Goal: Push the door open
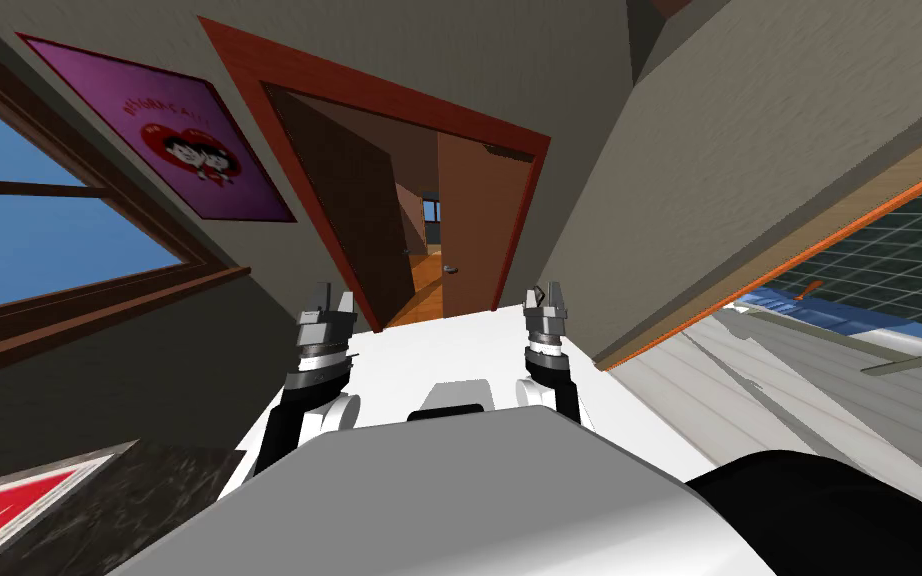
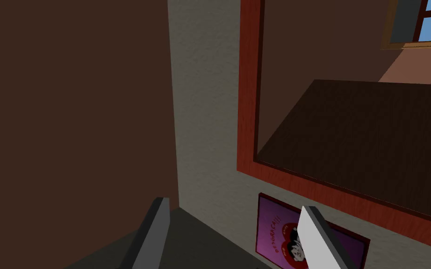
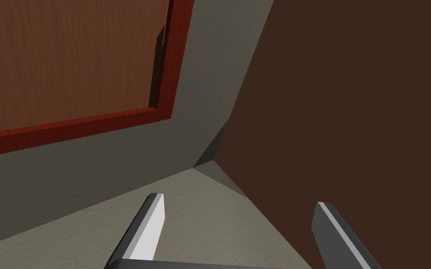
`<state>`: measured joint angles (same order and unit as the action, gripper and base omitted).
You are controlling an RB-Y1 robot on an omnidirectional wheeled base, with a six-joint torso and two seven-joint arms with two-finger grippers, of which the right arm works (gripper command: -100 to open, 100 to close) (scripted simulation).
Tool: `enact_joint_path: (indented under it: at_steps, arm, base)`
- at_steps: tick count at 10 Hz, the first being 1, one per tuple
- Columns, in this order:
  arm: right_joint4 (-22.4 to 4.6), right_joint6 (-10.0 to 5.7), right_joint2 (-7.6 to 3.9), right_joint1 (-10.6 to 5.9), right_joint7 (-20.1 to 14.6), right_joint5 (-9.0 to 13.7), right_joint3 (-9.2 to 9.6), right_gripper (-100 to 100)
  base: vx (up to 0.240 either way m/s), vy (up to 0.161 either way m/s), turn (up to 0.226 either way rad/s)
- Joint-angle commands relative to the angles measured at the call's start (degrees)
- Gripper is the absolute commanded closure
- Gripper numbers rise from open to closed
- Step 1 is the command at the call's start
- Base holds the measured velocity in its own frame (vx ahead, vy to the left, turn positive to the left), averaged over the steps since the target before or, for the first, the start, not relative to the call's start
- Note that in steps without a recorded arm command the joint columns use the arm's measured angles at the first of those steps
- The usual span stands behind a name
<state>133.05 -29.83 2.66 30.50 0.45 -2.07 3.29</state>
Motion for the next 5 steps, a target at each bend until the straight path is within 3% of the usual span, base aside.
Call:
enact_joint_path:
  at_steps: [1, 5]
  arm:
    - [-1.2, -0.19, -0.58, -0.44, -0.1, 0.0, 0.50, -100]
    - [-5.3, -0.85, -2.15, -1.93, -0.5, -0.1, 2.19, -100]
  base:
    - [0.173, 0.058, -0.041]
    - [0.190, -0.009, -0.068]
